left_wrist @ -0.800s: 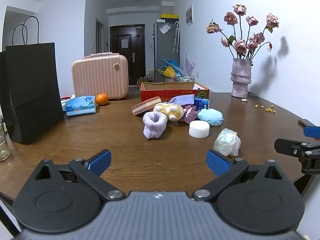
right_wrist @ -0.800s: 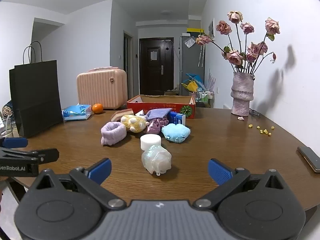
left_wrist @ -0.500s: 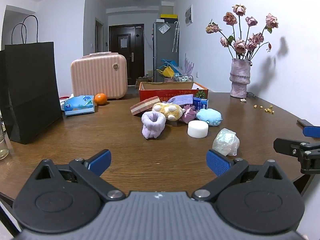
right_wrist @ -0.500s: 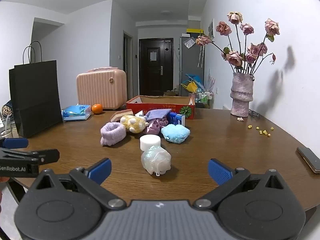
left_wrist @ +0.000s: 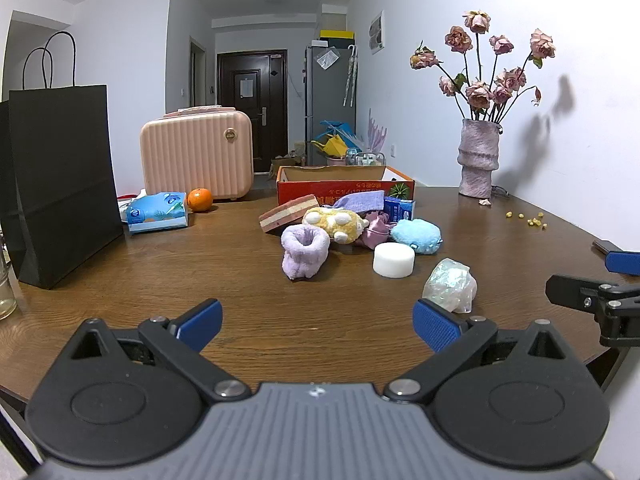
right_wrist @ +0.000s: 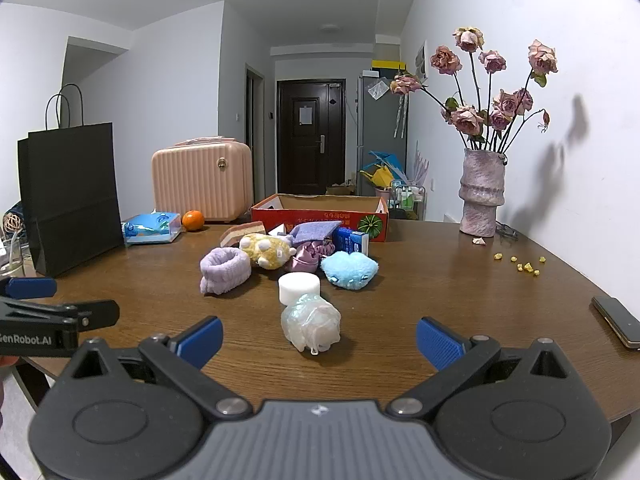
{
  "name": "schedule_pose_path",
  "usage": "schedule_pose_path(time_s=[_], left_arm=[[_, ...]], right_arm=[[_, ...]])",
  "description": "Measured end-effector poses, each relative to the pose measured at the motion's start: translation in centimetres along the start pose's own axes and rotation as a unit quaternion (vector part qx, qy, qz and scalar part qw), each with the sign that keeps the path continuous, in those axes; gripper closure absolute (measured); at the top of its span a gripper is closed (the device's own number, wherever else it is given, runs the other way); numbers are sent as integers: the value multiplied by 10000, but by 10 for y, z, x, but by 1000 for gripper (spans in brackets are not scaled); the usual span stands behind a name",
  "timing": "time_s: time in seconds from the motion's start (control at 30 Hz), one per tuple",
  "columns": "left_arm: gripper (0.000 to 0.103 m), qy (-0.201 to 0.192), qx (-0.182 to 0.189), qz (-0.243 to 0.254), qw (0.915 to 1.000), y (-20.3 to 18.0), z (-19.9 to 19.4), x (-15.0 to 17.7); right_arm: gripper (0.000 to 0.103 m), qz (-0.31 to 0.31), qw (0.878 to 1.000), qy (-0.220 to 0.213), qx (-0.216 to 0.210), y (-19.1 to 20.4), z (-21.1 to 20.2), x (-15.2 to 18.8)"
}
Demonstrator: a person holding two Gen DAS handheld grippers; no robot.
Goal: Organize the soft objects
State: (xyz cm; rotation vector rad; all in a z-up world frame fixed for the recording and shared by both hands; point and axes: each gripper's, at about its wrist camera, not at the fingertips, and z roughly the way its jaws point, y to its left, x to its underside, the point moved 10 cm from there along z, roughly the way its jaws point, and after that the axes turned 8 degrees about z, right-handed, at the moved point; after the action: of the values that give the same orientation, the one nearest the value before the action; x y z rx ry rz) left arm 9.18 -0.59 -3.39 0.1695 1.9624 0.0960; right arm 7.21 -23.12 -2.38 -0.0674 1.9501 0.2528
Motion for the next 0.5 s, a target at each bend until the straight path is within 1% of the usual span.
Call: schedule_pose_path(time_s=[0.5], left_arm=[[0,-15,1,-5,10000,0,-3,0]], right_arm=[[0,-8,10000,-32,4,0,-1,-2]])
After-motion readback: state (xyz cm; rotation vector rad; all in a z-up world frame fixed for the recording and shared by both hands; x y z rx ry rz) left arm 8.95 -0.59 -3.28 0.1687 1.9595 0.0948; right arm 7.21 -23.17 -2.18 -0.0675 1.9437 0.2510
